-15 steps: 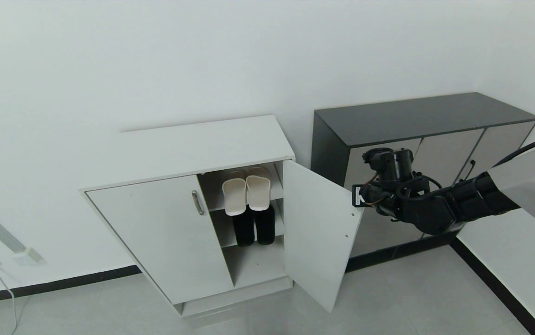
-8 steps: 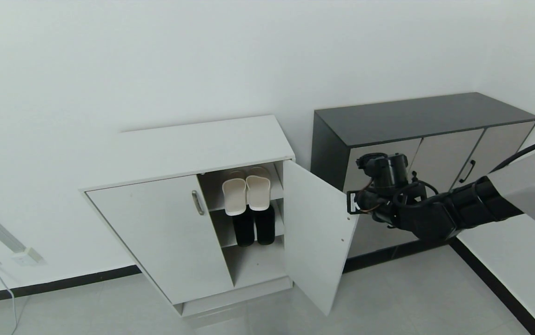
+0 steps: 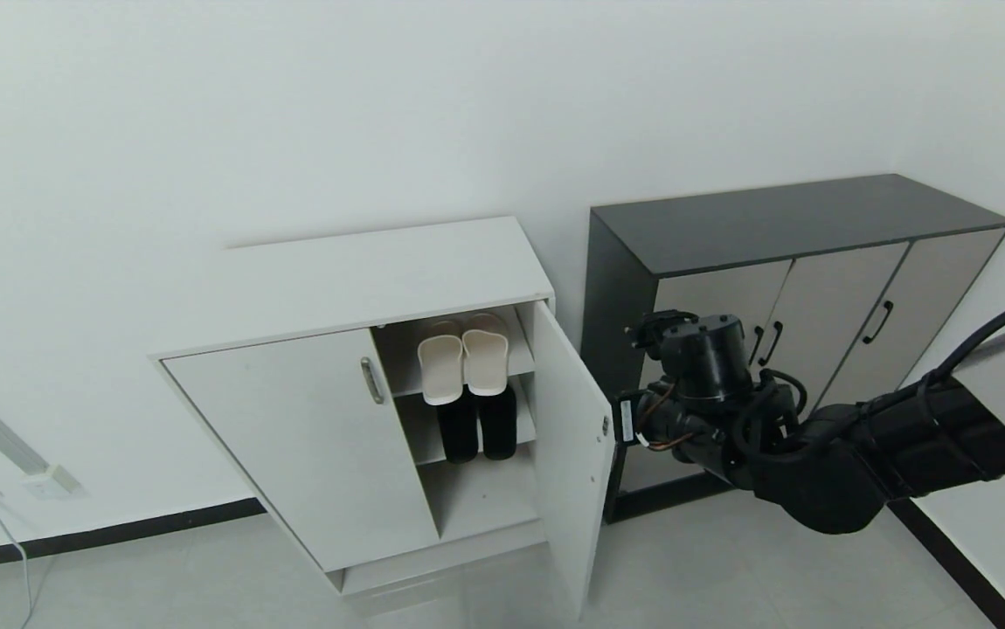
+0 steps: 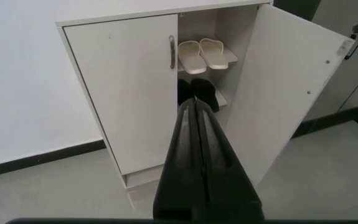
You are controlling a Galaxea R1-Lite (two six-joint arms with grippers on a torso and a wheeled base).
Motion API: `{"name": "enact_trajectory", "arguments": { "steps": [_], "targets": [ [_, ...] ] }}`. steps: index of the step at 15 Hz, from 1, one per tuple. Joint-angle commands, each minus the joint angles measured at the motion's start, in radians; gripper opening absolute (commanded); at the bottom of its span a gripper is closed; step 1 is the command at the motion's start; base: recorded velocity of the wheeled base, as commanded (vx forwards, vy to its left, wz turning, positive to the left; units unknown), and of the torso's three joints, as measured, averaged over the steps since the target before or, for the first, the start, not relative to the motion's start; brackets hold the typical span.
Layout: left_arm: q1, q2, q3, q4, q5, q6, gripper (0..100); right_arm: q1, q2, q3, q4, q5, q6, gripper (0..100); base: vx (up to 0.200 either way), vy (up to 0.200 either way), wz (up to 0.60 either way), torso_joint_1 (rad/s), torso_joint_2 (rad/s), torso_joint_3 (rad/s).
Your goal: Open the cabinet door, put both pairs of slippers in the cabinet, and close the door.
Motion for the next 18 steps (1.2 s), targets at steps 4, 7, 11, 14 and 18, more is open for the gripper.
{"name": "enact_trajectory", "arguments": {
  "steps": [4,7,11,14,18],
  "targets": [
    [0.000,0.000,0.000,0.000,0.000,0.000,0,0.006,0.009,0.004,-0.001,0.000,0.001,0,0.000,0.000,0.00,0.000,0.00,0.000],
    [0.000,0.000,0.000,0.000,0.000,0.000,0,0.029,0.039,0.008,-0.053,0.003,-0.004,0,0.000,0.000,0.00,0.000,0.00,0.000],
    [0.000,0.000,0.000,0.000,0.000,0.000,0,0.046,0.018,0.038,-0.106,-0.001,-0.084,0,0.000,0.000,0.00,0.000,0.00,0.000],
    [0.000,0.000,0.000,0.000,0.000,0.000,0,0.049,0.018,0.044,-0.108,-0.003,-0.084,0,0.000,0.000,0.00,0.000,0.00,0.000],
    [0.000,0.000,0.000,0.000,0.000,0.000,0,0.052,0.018,0.052,-0.146,-0.004,-0.084,0,0.000,0.000,0.60,0.002,0.00,0.004]
  ]
}}
